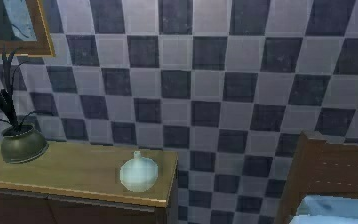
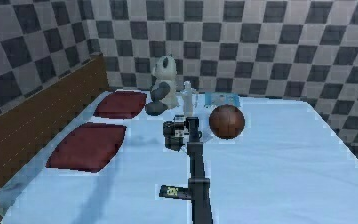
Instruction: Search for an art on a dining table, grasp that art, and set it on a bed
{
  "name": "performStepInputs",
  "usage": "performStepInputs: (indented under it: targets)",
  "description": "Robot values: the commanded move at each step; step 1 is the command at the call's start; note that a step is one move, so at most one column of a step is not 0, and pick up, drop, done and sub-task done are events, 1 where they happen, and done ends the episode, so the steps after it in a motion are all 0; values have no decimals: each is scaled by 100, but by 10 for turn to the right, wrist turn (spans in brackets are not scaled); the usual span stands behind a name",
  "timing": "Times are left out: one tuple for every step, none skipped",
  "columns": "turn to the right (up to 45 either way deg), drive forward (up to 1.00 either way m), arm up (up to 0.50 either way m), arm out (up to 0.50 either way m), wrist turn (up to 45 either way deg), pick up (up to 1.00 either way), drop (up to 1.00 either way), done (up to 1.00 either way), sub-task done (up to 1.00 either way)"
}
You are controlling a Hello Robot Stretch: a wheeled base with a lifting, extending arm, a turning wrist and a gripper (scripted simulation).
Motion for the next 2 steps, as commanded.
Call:
performStepInputs:
  targets:
    - [0, 0, 0, 0, 0, 0, 100, 0, 0]
    - [0, 0, 10, 0, 0, 0, 0, 0, 0]
